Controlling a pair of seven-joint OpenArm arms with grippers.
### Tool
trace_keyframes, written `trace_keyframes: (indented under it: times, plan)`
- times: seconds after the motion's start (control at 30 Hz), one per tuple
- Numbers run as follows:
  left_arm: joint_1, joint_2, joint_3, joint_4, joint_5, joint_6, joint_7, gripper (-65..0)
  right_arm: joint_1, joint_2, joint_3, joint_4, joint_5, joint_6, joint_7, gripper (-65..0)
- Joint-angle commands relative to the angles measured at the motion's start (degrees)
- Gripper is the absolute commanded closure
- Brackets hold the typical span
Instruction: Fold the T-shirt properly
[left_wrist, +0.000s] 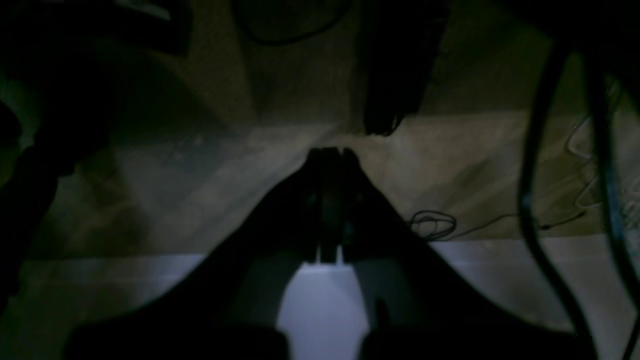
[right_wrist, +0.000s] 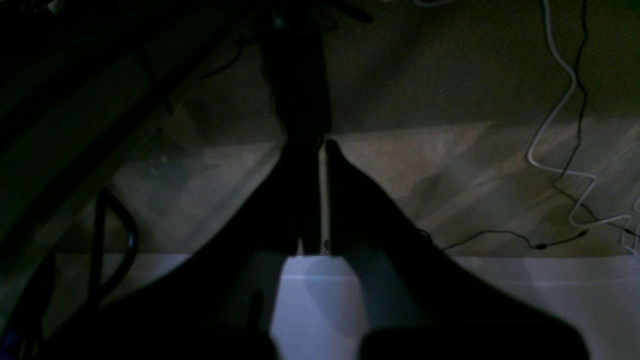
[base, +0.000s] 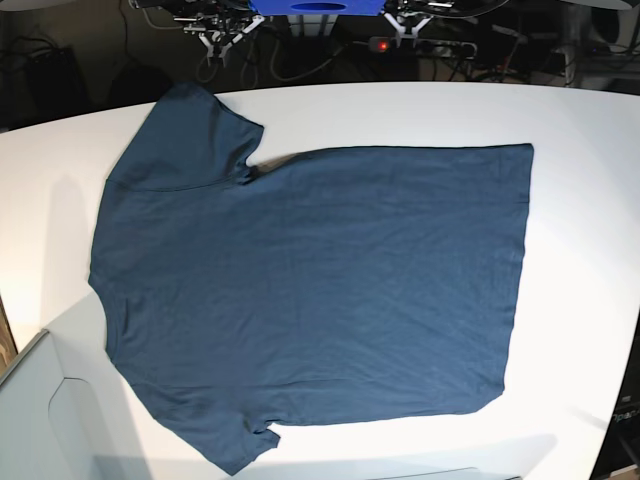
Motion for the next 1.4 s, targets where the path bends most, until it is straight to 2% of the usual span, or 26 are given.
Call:
trace_keyframes:
  times: [0.0, 0.27, 0.47, 0.63, 0.93, 1.37]
  plan:
    - [0.38, -0.02, -0.1, -0.05, -0.14, 0.1, 0.2, -0.3, -0.19, -0.25, -0.01, -0.05, -0.03, 1.48, -0.12, 0.0]
    - [0.38, -0.38, -0.1, -0.01, -0.23, 0.01, 0.2, -0.3, -0.98, 0.1, -0.1, 0.04, -0.03, 1.3, -0.47, 0.0]
    - [3.46, -0.2, 0.43, 6.85, 0.21, -0.08, 0.73, -0.2, -1.42, 0.1, -0.1, 0.04, -0.03, 1.3, -0.56, 0.0]
    - [4.34, -0.02, 0.52, 8.08, 0.21, -0.08, 0.82, 0.0, -2.74, 0.1, -0.1, 1.8, -0.12, 1.3, -1.0, 0.0]
    - [4.42, -0.11, 0.52, 8.08, 0.3, -0.08, 0.82, 0.0, -9.77, 1.59, -0.19, 19.38, -0.12, 1.3, -13.48, 0.0]
    - [5.13, -0.11, 0.52, 8.34, 0.3, -0.08, 0.29, 0.0, -10.39, 3.79, -0.19, 21.49, -0.12, 1.3, -14.63, 0.0]
